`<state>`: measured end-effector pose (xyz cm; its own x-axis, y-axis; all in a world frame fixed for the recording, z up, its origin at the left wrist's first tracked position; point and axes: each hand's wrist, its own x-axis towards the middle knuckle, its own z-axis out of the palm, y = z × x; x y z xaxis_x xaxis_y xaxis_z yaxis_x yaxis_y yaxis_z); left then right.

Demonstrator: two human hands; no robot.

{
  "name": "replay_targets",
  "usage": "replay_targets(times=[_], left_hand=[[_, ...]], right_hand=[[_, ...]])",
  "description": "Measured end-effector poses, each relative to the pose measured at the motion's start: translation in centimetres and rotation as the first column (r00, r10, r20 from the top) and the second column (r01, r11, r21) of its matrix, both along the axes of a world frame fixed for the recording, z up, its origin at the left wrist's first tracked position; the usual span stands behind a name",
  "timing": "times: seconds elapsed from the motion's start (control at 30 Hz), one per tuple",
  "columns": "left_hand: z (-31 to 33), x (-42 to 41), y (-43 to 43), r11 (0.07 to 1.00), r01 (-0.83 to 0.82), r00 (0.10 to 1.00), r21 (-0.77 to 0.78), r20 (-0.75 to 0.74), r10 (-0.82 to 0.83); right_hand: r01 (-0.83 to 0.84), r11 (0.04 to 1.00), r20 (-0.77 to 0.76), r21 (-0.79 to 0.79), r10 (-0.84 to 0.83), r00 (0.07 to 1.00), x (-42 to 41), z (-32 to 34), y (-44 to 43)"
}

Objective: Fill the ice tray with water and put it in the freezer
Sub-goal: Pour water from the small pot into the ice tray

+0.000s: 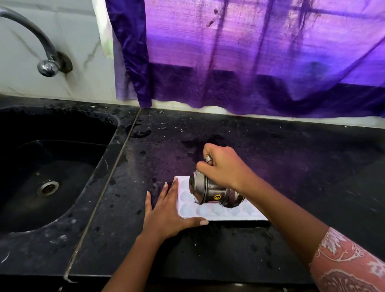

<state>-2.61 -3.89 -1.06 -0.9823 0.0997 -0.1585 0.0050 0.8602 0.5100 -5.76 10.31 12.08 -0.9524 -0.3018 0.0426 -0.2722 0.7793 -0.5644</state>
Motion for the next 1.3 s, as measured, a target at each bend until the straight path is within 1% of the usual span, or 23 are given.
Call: replay_targets(times=[0.2, 0.27, 0.53, 0.73, 1.3], left_hand=[[0.0, 0.1, 0.0, 1.0, 0.004, 1.0, 0.016, 0.001, -0.004], [0.1, 0.1, 0.0, 1.0, 0.005, 1.0, 0.023, 0.008, -0.005], [0.3, 0.3, 0.1, 1.0, 0.007, 1.0, 0.029, 0.011, -0.007], [0.1, 0.2, 0.1, 1.0, 0.01, 1.0, 0.018, 0.011, -0.01], [-0.2, 0.1, 0.1, 1.0, -0.003, 1.0, 0.023, -0.009, 0.004]], right_hand=[[0.104, 0.987, 0.004, -0.12, -0.104, 0.995, 0.0, 0.0, 0.8], [0.124, 0.984, 0.01, -0.126, -0.124, 0.992, 0.1, 0.1, 1.2], [0.116, 0.993, 0.006, -0.032, -0.115, 0.993, 0.2, -0.2, 2.1], [0.094, 0.996, 0.013, 0.002, -0.094, 0.996, 0.4, -0.4, 2.4], [0.02, 0.997, -0.044, 0.079, -0.017, 0.999, 0.3, 0.3, 2.3]])
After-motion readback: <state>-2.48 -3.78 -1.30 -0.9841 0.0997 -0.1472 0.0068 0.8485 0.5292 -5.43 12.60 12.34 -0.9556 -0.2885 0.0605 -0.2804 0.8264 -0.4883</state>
